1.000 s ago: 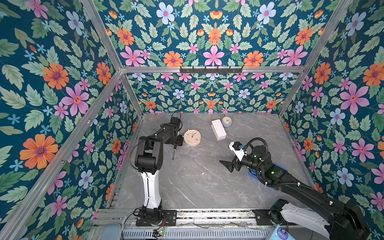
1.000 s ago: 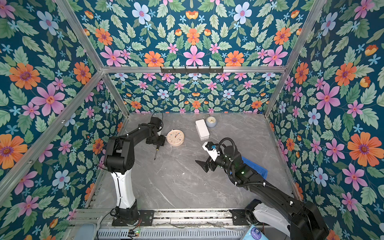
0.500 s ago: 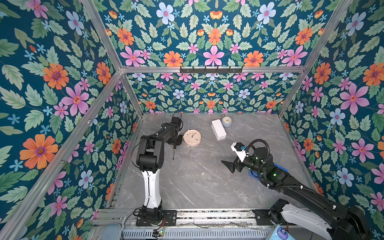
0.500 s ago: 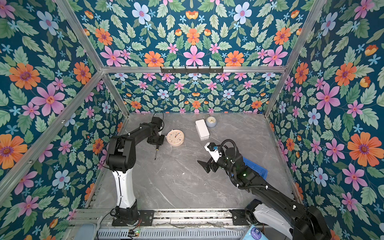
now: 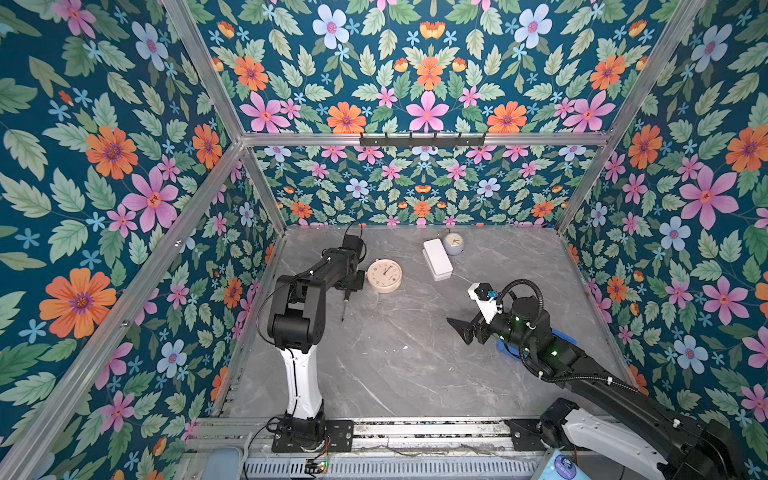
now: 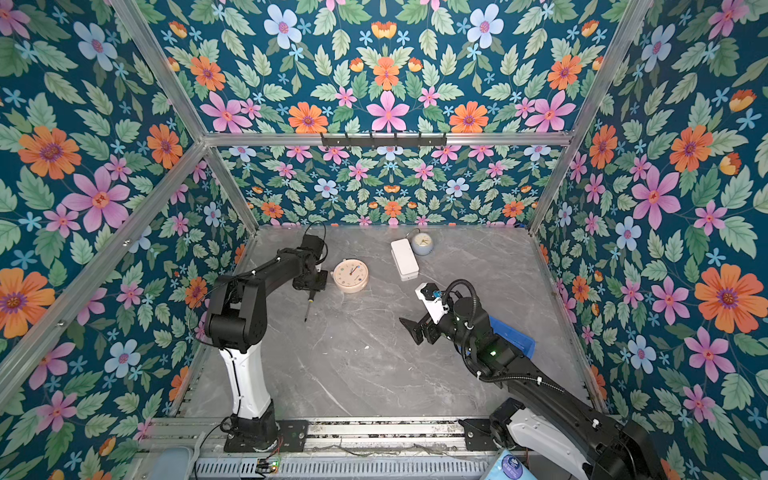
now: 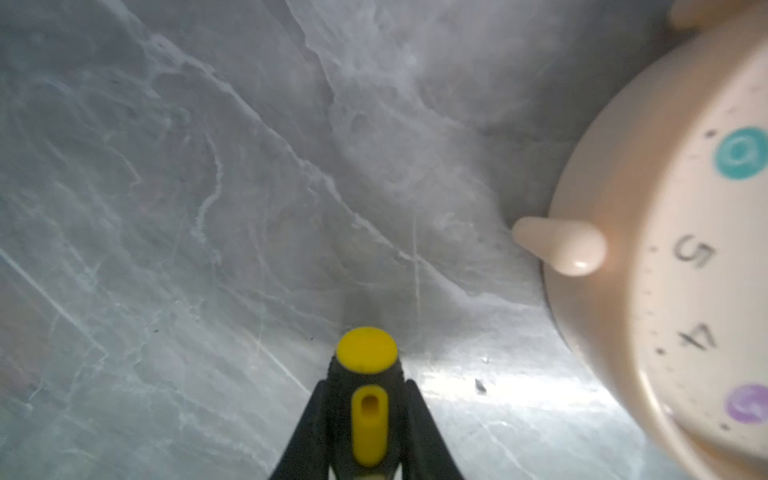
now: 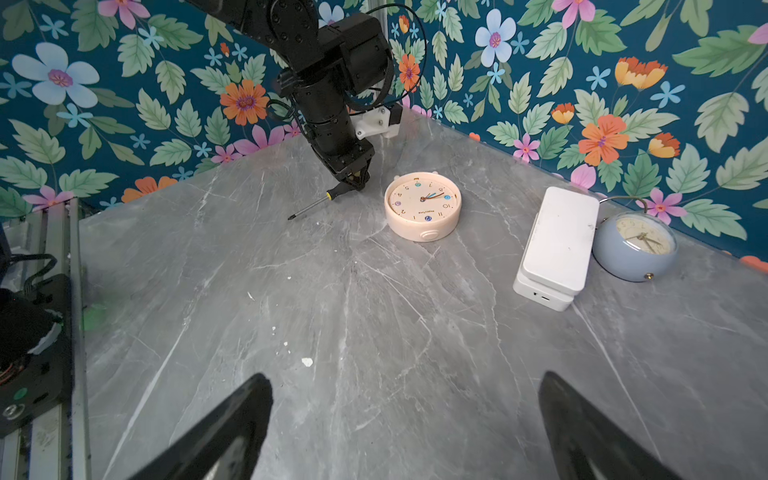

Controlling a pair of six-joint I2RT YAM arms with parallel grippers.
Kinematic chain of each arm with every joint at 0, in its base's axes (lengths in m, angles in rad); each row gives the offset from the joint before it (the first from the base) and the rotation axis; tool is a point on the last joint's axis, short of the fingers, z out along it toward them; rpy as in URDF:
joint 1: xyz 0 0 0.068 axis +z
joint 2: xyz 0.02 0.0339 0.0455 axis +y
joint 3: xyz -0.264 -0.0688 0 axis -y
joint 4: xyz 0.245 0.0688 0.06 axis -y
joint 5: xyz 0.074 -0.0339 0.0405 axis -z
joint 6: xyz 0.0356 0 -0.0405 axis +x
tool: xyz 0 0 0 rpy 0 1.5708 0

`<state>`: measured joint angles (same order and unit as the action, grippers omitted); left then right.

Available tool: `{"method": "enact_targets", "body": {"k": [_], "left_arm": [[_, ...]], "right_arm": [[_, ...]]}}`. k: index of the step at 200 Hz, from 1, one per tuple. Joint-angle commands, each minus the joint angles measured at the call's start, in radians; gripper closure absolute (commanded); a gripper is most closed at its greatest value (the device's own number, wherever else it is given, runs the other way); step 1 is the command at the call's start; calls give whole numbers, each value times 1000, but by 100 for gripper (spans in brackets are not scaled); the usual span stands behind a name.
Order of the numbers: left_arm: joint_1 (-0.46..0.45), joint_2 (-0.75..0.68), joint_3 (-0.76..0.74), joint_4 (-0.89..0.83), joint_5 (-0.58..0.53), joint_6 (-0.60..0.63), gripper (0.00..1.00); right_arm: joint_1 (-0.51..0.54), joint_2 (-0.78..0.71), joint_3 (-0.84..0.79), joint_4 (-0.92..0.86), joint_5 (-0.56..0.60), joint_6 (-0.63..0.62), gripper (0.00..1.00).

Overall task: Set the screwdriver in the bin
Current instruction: 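Lower the left gripper and close it on the screwdriver handle, then lift the screwdriver with the left gripper toward the right gripper while the right gripper approaches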

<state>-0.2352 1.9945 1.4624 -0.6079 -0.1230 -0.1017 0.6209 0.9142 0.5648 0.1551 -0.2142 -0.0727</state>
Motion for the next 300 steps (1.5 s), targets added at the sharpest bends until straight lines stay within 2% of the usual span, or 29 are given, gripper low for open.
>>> {"method": "enact_targets", "body": {"k": [1, 21, 41, 59, 86, 125, 160, 196, 226, 265, 288, 300], "left_arm": [[-1, -59, -17, 39, 8, -31, 86], [-1, -135, -51, 88, 42, -62, 86], [-4, -214, -109, 184, 153, -106, 85], [-16, -267, -160, 288, 241, -187, 84], [-68, -326, -238, 495, 303, -319, 83], [-165, -382, -369, 862, 405, -512, 83], [-259, -397, -399, 1037, 455, -577, 83], [-346, -406, -456, 1260, 490, -710, 85], [-426, -429, -505, 1372, 494, -750, 85], [-488, -450, -517, 1417, 504, -747, 85], [-499, -450, -514, 1430, 511, -744, 85], [-501, -450, -514, 1435, 513, -742, 85]], "right_arm": [[0, -1, 21, 5, 24, 71, 1], [0, -1, 39, -1, 60, 127, 1], [0, 4, 65, -14, 93, 183, 1], [0, 18, 93, -22, 96, 210, 1], [-1, 38, 123, 4, 74, 255, 1], [-13, 85, 165, 22, -1, 325, 1], [-89, 144, 216, 20, -124, 412, 1], [-127, 179, 243, 49, -179, 436, 1], [-145, 195, 255, 62, -219, 459, 2], [-165, 217, 260, 78, -273, 508, 13], [-169, 227, 265, 80, -295, 526, 26], [-172, 228, 265, 83, -295, 532, 37]]}}
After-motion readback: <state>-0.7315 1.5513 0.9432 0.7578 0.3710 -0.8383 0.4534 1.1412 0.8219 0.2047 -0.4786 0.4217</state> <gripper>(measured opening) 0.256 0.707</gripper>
